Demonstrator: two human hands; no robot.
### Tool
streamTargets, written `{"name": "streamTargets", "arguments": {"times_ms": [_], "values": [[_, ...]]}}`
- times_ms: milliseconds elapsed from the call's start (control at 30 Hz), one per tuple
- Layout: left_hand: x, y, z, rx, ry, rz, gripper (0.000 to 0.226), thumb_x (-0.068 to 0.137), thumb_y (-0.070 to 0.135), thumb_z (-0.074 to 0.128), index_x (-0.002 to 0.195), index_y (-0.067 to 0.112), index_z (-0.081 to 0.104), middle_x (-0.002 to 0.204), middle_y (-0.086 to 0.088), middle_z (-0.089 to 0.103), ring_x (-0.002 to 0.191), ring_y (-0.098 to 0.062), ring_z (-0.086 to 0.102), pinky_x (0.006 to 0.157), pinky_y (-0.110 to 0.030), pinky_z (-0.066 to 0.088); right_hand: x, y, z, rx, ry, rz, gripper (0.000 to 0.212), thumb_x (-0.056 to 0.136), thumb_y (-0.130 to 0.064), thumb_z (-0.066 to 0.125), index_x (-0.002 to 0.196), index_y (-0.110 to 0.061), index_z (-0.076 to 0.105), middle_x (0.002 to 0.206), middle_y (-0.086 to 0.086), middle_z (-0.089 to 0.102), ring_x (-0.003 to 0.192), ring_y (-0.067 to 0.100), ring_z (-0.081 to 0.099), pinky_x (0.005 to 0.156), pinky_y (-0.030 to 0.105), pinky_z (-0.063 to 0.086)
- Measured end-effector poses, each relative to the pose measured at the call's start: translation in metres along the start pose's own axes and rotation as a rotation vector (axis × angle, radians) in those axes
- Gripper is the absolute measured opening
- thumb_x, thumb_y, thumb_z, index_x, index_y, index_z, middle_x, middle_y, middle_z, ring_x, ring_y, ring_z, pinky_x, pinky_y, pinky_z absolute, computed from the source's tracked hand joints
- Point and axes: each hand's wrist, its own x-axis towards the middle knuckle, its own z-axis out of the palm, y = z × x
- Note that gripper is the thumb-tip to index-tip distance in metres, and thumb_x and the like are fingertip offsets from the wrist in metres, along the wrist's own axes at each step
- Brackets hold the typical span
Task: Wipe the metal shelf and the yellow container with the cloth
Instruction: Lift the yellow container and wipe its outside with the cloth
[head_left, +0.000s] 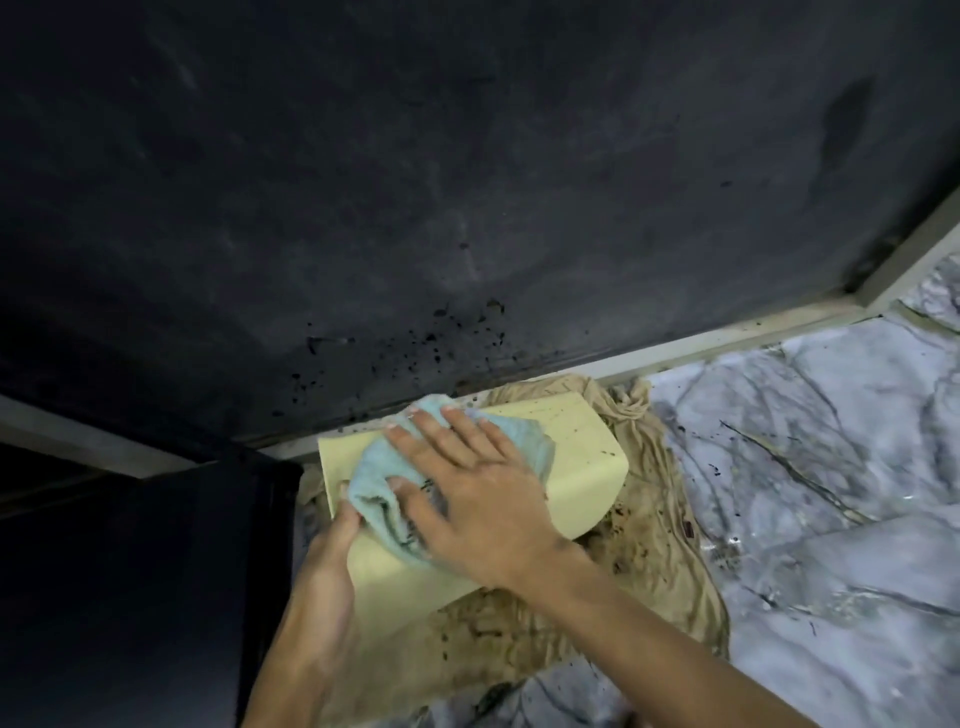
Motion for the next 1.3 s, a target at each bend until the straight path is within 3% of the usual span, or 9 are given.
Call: {"name": "streamTargets", "arguments": {"times_ms": [167, 233, 367, 567, 767, 900, 1033, 1133, 1300], "values": [[0.003, 0.008, -0.021, 0.050, 0.071, -0.007, 0.062, 0.067, 0.055, 0.087, 0.116, 0.017, 0.080, 0.118, -0.007, 0.083, 0.116, -0.034, 0.075, 0.111, -0.060, 0.049, -0.008, 0.082, -0.018, -0.056, -0.005, 0.353, 0.062, 0.097, -0.063, 0.014, 0.154, -0.039, 0.017, 0.166, -0.011, 0.015, 0.152, 0.009, 0.004, 0.123, 0.038, 0.001], [0.004, 0.009, -0.024, 0.123, 0.082, -0.003, 0.065, 0.062, 0.061, 0.083, 0.114, 0.021, 0.081, 0.116, -0.003, 0.084, 0.114, -0.031, 0.076, 0.110, -0.060, 0.051, -0.010, 0.089, -0.021, -0.058, -0.027, 0.445, 0.060, 0.098, -0.062, 0.011, 0.154, -0.042, 0.011, 0.166, -0.012, 0.007, 0.152, 0.010, -0.002, 0.123, 0.042, -0.002], [0.006, 0.007, -0.025, 0.115, 0.064, 0.033, 0.073, 0.055, 0.066, 0.086, 0.113, 0.023, 0.082, 0.115, -0.003, 0.085, 0.112, -0.028, 0.078, 0.109, -0.054, 0.052, -0.010, 0.039, -0.012, -0.095, -0.091, 0.303, 0.053, 0.096, -0.061, -0.001, 0.148, -0.054, -0.011, 0.163, -0.014, -0.016, 0.148, 0.017, -0.025, 0.120, 0.049, -0.014], [0.001, 0.009, -0.014, 0.101, 0.079, 0.035, 0.040, 0.074, 0.043, 0.074, 0.104, 0.020, 0.084, 0.105, -0.007, 0.086, 0.105, -0.031, 0.078, 0.107, -0.055, 0.053, 0.003, 0.011, -0.003, -0.058, -0.060, 0.134, 0.053, 0.099, -0.059, 0.011, 0.152, -0.050, 0.008, 0.165, -0.015, 0.008, 0.153, 0.016, -0.003, 0.120, 0.051, -0.007], [0.000, 0.012, -0.013, 0.160, 0.104, 0.067, 0.066, 0.063, 0.067, 0.075, 0.113, 0.026, 0.082, 0.116, 0.004, 0.084, 0.116, -0.025, 0.075, 0.112, -0.057, 0.049, -0.022, 0.083, -0.025, -0.026, -0.048, 0.518, 0.061, 0.095, -0.063, 0.005, 0.153, -0.045, 0.000, 0.166, -0.013, -0.006, 0.151, 0.010, -0.013, 0.122, 0.045, -0.008], [0.003, 0.009, -0.014, 0.152, 0.068, 0.081, 0.067, 0.062, 0.062, 0.077, 0.115, 0.021, 0.082, 0.116, -0.002, 0.084, 0.117, -0.027, 0.075, 0.114, -0.056, 0.048, -0.023, 0.017, -0.012, -0.015, -0.092, 0.283, 0.054, 0.099, -0.055, 0.001, 0.151, -0.045, -0.011, 0.162, -0.015, -0.019, 0.147, 0.016, -0.028, 0.119, 0.050, -0.016], [0.003, 0.008, -0.013, 0.111, 0.081, 0.087, 0.061, 0.053, 0.067, 0.088, 0.102, 0.030, 0.086, 0.108, -0.005, 0.086, 0.110, -0.031, 0.077, 0.107, -0.054, 0.052, -0.010, -0.004, -0.005, 0.007, -0.102, 0.078, 0.052, 0.100, -0.057, 0.007, 0.151, -0.050, 0.003, 0.165, -0.017, -0.003, 0.151, 0.011, -0.016, 0.120, 0.047, -0.012], [0.004, 0.009, -0.012, 0.131, 0.099, 0.070, 0.047, 0.067, 0.056, 0.081, 0.102, 0.026, 0.086, 0.110, -0.004, 0.086, 0.112, -0.030, 0.076, 0.112, -0.059, 0.049, -0.016, 0.039, -0.012, 0.027, -0.029, 0.175, 0.052, 0.097, -0.065, 0.019, 0.148, -0.058, 0.011, 0.165, -0.017, 0.004, 0.152, 0.010, -0.008, 0.121, 0.041, -0.009], [0.006, 0.014, -0.013, 0.152, 0.134, 0.049, 0.055, 0.066, 0.062, 0.077, 0.108, 0.027, 0.084, 0.114, 0.002, 0.084, 0.115, -0.028, 0.075, 0.113, -0.060, 0.047, -0.022, 0.083, -0.025, -0.039, -0.067, 0.481, 0.057, 0.094, -0.069, 0.012, 0.149, -0.056, 0.004, 0.167, -0.012, -0.003, 0.152, 0.014, -0.011, 0.122, 0.044, -0.007]]}}
